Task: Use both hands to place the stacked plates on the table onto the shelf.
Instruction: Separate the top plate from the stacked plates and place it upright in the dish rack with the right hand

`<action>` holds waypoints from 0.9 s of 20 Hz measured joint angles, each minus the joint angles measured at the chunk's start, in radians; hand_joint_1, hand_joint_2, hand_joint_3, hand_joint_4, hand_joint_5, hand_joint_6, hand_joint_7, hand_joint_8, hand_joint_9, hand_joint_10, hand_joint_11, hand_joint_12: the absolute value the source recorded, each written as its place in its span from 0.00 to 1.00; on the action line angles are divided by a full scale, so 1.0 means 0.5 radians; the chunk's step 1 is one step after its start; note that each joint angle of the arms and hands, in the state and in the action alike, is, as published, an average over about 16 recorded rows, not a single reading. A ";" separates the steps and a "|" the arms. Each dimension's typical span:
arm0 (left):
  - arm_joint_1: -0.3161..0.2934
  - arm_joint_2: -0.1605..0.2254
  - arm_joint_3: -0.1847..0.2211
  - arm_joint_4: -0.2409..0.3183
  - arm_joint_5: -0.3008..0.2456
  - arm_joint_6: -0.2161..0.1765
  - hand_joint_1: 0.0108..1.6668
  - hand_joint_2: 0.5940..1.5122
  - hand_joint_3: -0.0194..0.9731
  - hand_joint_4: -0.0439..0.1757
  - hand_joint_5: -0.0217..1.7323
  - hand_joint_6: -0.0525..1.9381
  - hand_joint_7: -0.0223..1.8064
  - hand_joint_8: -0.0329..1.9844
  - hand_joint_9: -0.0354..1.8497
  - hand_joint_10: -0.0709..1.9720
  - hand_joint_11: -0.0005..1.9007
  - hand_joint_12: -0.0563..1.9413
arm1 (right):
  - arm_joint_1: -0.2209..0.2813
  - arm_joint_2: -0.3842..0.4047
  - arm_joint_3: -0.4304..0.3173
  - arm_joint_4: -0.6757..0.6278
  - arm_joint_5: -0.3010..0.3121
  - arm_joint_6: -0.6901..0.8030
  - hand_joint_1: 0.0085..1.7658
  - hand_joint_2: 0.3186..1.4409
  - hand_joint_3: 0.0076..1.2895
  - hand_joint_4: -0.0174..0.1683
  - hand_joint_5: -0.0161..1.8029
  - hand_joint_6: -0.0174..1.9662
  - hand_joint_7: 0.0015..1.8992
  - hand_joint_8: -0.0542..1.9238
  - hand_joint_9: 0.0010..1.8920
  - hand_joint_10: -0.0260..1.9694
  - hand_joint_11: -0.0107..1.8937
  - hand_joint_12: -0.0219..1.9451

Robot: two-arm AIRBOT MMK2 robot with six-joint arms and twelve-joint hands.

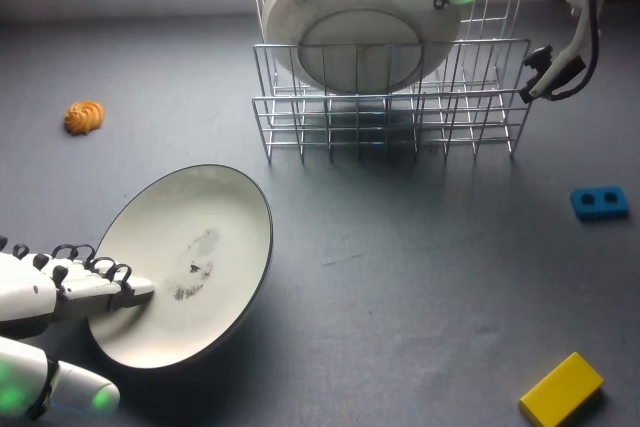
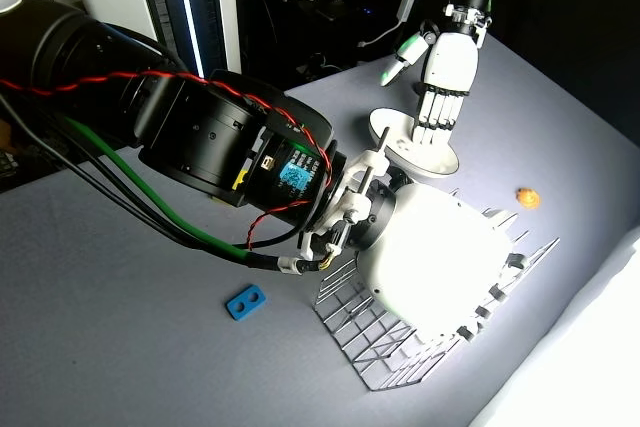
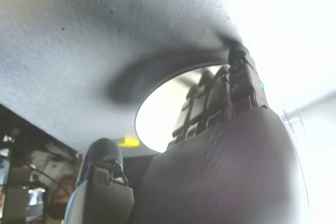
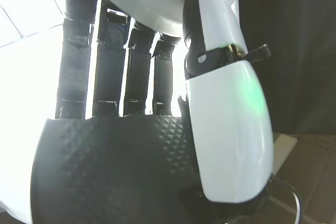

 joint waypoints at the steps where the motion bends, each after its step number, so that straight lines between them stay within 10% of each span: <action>1: 0.003 0.001 -0.001 -0.007 0.001 0.001 0.00 0.63 0.04 0.16 0.00 0.01 0.01 0.01 0.00 0.00 0.01 0.03 | -0.001 0.000 0.000 -0.001 0.001 0.000 0.66 0.71 0.00 0.07 0.42 0.57 0.51 0.40 0.58 0.16 0.39 0.56; 12: 0.048 0.013 -0.037 -0.171 0.034 0.014 0.00 0.63 0.04 0.17 0.00 0.01 0.01 0.01 0.00 0.00 0.01 0.02 | 0.029 0.023 -0.032 -0.067 0.015 0.004 0.60 0.77 0.00 0.07 0.43 0.33 0.51 0.05 0.52 0.04 0.30 0.56; 18: 0.064 0.019 -0.059 -0.256 0.058 0.021 0.00 0.63 0.04 0.18 0.00 0.01 0.01 0.01 0.00 0.00 0.01 0.01 | 0.081 0.082 -0.161 -0.369 0.125 0.006 0.56 0.78 0.00 0.08 0.45 0.12 0.48 0.03 0.49 0.03 0.24 0.56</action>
